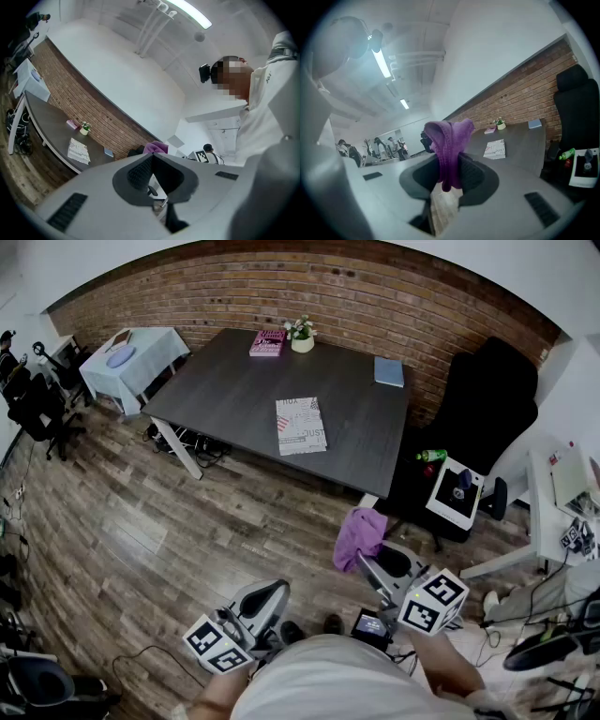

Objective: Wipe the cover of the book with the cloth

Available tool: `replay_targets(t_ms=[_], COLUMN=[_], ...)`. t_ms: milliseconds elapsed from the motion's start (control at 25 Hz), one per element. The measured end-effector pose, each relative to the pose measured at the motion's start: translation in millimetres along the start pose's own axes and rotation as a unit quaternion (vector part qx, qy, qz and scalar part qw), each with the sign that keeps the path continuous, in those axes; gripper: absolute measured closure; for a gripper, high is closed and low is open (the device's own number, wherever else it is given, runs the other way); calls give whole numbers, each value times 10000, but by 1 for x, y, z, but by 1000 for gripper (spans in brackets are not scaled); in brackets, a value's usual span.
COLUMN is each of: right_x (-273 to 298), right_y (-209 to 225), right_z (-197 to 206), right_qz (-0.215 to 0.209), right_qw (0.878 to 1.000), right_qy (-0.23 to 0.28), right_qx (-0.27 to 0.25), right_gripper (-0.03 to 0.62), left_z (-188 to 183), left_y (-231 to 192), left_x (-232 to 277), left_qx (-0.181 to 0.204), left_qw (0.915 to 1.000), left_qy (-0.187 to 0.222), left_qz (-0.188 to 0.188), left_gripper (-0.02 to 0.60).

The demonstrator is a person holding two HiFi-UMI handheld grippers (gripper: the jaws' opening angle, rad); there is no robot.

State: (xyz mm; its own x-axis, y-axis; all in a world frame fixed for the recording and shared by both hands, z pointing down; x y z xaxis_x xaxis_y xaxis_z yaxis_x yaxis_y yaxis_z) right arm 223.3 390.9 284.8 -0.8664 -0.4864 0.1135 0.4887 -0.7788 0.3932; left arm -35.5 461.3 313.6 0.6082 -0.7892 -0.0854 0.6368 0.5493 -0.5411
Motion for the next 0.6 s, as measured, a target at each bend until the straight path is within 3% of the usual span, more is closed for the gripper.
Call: replay_targets(t_ms=[360, 600], right_x=[15, 20], right_y=[-6, -8], right_z=[2, 0], right_qz=[37, 294], right_qw=[9999, 9991], right_qy=[-66, 21], right_qx=[-124, -295], right_gripper=[488, 488], left_z=[-6, -9], left_y=[-13, -21], left_x=[-3, -6], left_qx=[-32, -65], left_qw=[10000, 10000], left_qy=[-31, -38], left_qz=[2, 16], left_gripper=[574, 574])
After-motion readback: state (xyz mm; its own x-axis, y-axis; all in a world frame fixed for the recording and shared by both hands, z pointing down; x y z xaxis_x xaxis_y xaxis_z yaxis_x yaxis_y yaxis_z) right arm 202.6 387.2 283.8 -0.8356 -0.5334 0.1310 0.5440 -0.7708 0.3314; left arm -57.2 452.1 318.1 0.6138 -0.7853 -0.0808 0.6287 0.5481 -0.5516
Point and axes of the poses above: the fingertips, and each gripper's own axes: x forward along the fingers, y to its right, z out of its underside, the point moved 8 cm from there along -x, backward along the fingers, and after that the axes turned 12 degrees about -z, right-handed, at the moved point
